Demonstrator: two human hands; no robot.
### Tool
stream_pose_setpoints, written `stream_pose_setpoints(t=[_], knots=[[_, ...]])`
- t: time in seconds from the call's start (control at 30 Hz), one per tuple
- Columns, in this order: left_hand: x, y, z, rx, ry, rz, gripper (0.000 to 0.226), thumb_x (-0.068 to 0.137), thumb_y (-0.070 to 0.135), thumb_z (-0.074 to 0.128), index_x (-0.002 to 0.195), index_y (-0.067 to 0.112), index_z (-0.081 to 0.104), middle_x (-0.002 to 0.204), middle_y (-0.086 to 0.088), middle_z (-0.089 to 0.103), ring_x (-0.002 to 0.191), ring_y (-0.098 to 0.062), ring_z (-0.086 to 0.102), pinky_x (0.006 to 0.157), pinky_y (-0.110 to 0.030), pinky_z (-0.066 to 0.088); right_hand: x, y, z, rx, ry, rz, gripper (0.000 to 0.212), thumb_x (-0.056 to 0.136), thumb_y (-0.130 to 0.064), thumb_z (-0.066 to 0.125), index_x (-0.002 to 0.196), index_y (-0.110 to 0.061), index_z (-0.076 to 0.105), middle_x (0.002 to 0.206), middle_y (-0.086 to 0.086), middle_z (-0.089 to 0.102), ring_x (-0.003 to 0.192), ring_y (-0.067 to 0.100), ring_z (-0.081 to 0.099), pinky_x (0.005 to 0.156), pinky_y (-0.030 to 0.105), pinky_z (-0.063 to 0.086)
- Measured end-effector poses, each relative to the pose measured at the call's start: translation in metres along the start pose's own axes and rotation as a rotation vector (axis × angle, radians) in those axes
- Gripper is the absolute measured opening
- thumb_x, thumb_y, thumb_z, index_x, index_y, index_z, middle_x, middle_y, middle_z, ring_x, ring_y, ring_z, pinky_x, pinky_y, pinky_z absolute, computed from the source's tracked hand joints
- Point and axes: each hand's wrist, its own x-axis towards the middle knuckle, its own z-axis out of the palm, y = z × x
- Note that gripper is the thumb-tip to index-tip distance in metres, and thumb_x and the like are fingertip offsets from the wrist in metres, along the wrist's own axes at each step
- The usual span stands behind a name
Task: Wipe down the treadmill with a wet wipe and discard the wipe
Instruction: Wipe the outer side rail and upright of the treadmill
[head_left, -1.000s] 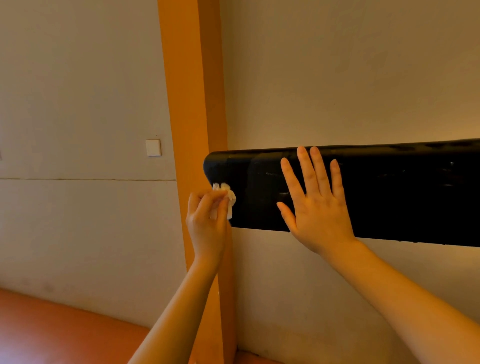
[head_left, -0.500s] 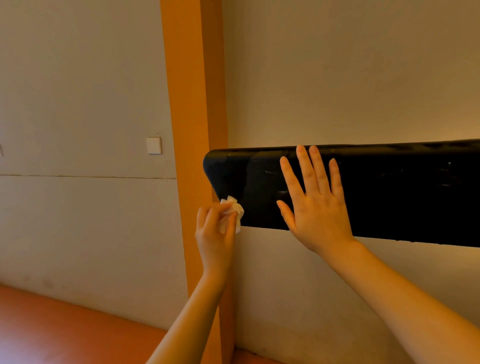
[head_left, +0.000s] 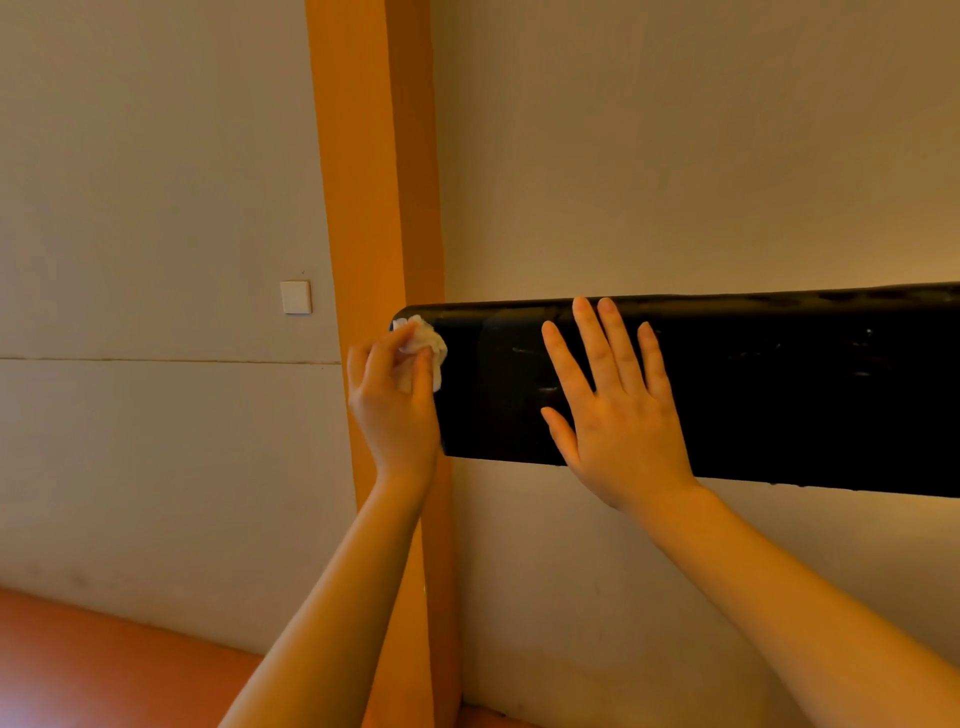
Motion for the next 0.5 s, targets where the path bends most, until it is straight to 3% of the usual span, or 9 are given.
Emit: stream_pose_setpoints(t=[0.1,0.2,0.27,0.4,0.5], knots=[[-0.004,0.000,-0.001,-0.037,-0.026,0.028,0.024,0.093,0.018,0.064,0.117,0.018,0.063,0.111,0.001,0.052,0.102,0.004,0.054,0.084,-0.006,0.044,0.000,0.001,0.000,0.007,0.005,-0.001,0.071,0.096,-0.047,0.035,0.157,-0.015,0.019,0.162,0.019,0.015,0.151,0.036,0.008,0.121,0.052,0.005],[-0.041,-0.016,-0.005,0.031,-0.166,0.161,0.030,0.091,0.027,0.063,0.115,0.010,0.066,0.110,0.003,0.052,0.099,0.000,0.051,0.085,-0.007,0.041,0.000,-0.001,0.001,0.022,0.013,0.009,0.070,0.096,-0.045,0.034,0.156,-0.015,0.017,0.162,0.019,0.015,0.151,0.036,0.007,0.121,0.051,0.002],[-0.063,-0.023,-0.007,0.083,-0.214,0.231,0.029,0.088,0.022,0.068,0.112,0.005,0.069,0.108,-0.003,0.056,0.100,0.000,0.048,0.087,-0.006,0.040,0.000,-0.002,0.001,0.030,0.012,0.015,0.070,0.096,-0.045,0.035,0.156,-0.015,0.015,0.162,0.019,0.015,0.151,0.036,0.007,0.120,0.050,0.000],[-0.051,-0.017,-0.003,0.069,-0.189,0.223,0.029,0.087,0.019,0.068,0.110,0.003,0.070,0.106,-0.002,0.055,0.100,0.006,0.047,0.086,-0.004,0.040,0.000,-0.001,0.000,0.013,0.000,0.012,0.072,0.096,-0.046,0.037,0.156,-0.015,0.013,0.162,0.019,0.015,0.151,0.036,0.007,0.121,0.050,0.001],[-0.015,-0.004,0.007,0.018,-0.062,0.112,0.025,0.091,0.016,0.067,0.114,0.006,0.068,0.108,-0.005,0.056,0.102,0.011,0.048,0.083,-0.005,0.042,0.000,-0.001,-0.002,-0.008,-0.014,0.007,0.076,0.095,-0.047,0.046,0.157,-0.015,0.015,0.162,0.020,0.015,0.151,0.037,0.009,0.121,0.052,0.005]])
